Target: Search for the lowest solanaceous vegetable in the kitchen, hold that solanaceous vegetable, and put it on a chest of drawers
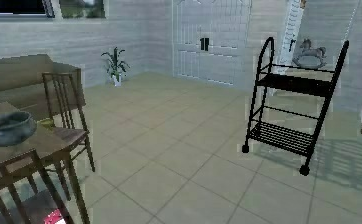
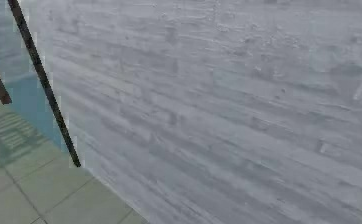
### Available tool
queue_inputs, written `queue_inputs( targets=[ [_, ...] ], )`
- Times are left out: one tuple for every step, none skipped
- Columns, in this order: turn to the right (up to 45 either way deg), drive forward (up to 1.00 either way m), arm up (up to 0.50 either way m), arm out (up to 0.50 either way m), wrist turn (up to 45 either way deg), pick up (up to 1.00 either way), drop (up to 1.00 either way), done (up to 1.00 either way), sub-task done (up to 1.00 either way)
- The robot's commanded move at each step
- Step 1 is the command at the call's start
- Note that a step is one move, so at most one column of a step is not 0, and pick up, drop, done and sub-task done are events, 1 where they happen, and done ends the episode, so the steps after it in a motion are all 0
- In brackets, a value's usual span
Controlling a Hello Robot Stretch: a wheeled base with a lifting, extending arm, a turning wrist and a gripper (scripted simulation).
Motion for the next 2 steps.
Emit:
queue_inputs(
  targets=[
    [0.0,1.00,0.00,0.00,0.0,0.00,0.00,0.00,0.00],
    [0.0,1.00,0.00,0.00,0.0,0.00,0.00,0.00,0.00]
  ],
)
